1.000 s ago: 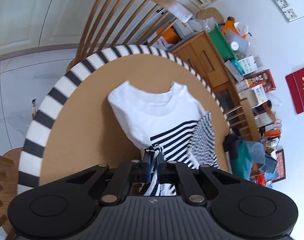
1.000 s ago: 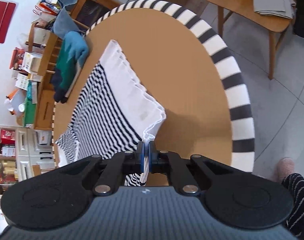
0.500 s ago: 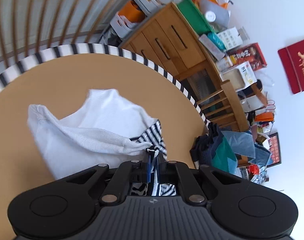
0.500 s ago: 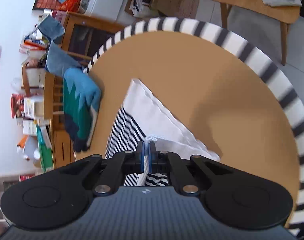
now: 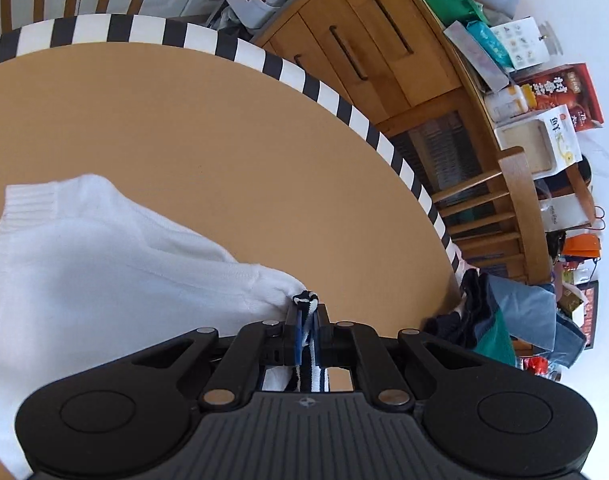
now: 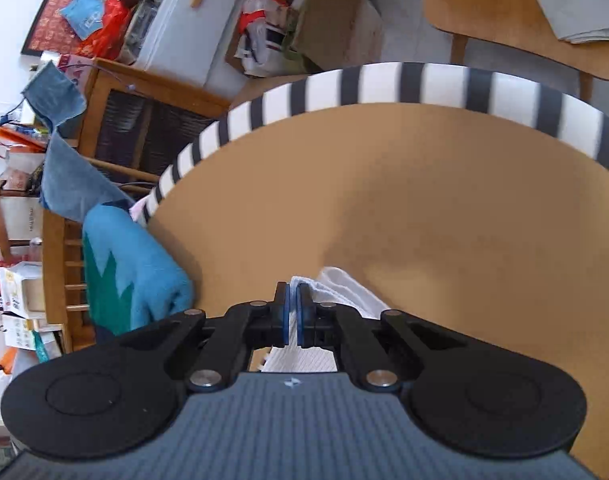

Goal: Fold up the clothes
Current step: 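Open both tools and release the folded sweater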

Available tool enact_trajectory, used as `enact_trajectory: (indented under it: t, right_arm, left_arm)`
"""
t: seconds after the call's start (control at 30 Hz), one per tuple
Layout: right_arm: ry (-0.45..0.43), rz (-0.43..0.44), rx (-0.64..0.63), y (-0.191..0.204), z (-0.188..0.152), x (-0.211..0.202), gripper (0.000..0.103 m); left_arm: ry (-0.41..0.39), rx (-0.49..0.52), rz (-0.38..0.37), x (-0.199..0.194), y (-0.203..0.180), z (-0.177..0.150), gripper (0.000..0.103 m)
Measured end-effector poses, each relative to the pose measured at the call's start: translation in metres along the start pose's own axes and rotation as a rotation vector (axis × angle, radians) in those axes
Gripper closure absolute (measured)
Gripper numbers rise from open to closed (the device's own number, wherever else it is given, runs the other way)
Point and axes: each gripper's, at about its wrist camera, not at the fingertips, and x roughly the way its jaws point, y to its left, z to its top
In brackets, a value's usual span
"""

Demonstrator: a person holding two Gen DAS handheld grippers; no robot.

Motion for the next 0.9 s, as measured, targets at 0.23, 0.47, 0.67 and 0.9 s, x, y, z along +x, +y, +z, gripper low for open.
enact_trajectory:
  t: [0.23,0.47,0.67,0.9]
  right_arm:
    - [-0.021,-0.049,0.035,-0.005,0.011,0.017,0.100]
    - [-0.047,-0.072,0.005,0.002,0.009,0.027,0.095]
    - [-0.046,-0.046,0.016,0.004,0.020,0.005,0.038]
    - [-0.178,0.144,-0.597,0.013,-0.029,-0.047,0.043]
  left_arm:
    - [-0.023,-0.046,-0.048,0.020,0.024,0.011,0.098]
    - [-0.010,0.010,-0.045,0.026,0.019,0.016,0.094]
    - [-0.079,0.051,-0.151,-0.016,0.021,0.017,0.035]
    - [-0.386,0.521,-0.104,-0.121,0.016,-0.054,0.022]
